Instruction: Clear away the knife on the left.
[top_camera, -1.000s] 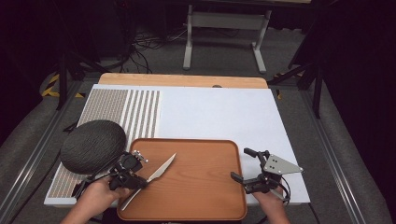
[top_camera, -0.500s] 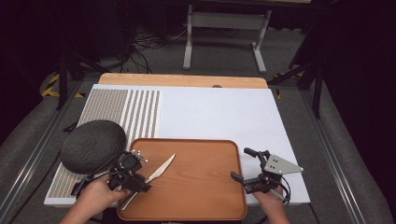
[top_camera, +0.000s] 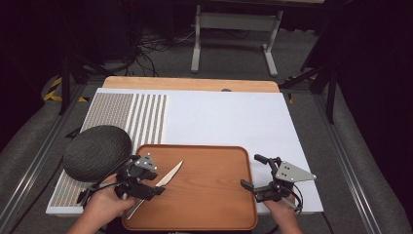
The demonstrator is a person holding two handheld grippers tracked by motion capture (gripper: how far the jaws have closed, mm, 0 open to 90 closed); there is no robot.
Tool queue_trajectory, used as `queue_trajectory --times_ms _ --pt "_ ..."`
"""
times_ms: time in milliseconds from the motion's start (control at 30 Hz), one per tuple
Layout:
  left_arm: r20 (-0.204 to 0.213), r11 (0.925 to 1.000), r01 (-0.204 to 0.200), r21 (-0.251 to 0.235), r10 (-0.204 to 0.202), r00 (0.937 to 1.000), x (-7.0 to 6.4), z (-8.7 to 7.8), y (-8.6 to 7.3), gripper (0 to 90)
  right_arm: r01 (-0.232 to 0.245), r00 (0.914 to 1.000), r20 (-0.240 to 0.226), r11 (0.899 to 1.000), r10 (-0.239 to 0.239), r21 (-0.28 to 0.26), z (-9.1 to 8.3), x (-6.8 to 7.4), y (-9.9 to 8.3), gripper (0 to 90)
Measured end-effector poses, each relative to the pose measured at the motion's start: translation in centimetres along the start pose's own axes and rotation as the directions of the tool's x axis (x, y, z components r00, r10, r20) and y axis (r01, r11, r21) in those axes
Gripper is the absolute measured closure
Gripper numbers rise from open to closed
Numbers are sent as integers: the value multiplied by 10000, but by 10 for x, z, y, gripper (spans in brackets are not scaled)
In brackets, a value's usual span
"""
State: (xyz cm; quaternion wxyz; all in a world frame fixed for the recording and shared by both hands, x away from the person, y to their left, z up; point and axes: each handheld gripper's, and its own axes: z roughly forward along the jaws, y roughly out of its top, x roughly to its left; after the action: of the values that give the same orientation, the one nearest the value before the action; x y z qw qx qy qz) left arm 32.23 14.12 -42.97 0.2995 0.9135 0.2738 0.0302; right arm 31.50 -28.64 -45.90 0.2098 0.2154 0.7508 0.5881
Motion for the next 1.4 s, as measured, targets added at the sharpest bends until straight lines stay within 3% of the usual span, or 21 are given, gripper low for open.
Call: queue_trajectory --times_ms 33,200,333,467,533,600,700,767,1000,1133,1333,1400 --pt "36 10000 -19 -5 19 10000 0 1 1 596 6 10000 -11 10000 -6 -9 0 0 0 32" --pt "-513 9975 -691 -140 683 9963 -5 5 1 890 17 10000 2 10000 -17 -5 -1 0 0 32" --pt "-865 9938 -1091 198 1104 9901 -9 14 2 898 14 10000 -4 10000 -14 -13 -1 0 0 32" --pt "-1020 9851 -1542 755 1615 9816 -13 21 2 898 23 10000 -22 10000 -23 -17 -1 0 1 32" --pt "-1361 9752 -1948 1047 2081 9686 -16 25 1 898 30 10000 -13 10000 -30 -2 -1 0 0 32" --pt "-1422 9665 -2166 1374 2357 9614 -19 28 1 898 19 10000 -27 10000 -19 -12 -1 0 0 33" --pt "-1529 9605 -2229 1666 2485 9565 -20 32 0 898 13 10000 -17 10000 -13 -9 -1 0 0 33" --pt "-1447 9600 -2186 1752 2447 9587 -19 33 0 898 20 10000 -17 10000 -20 1 -1 0 0 33" --pt "-1423 9559 -2222 1919 2512 9574 -19 35 0 898 30 10000 -1 10000 -30 -15 -1 0 1 34" --pt "-1540 9604 -2075 1861 2371 9592 -17 35 -1 898 25 10000 -1 10000 -25 -19 -2 0 1 34" --pt "-1509 9669 -1781 1827 2066 9667 -10 33 -3 898 34 10000 -1 10000 -34 -4 -1 0 1 34" --pt "-1661 9689 -1666 1829 1975 9661 -8 32 -4 898 35 10000 3 10000 -35 3 -1 0 1 34"
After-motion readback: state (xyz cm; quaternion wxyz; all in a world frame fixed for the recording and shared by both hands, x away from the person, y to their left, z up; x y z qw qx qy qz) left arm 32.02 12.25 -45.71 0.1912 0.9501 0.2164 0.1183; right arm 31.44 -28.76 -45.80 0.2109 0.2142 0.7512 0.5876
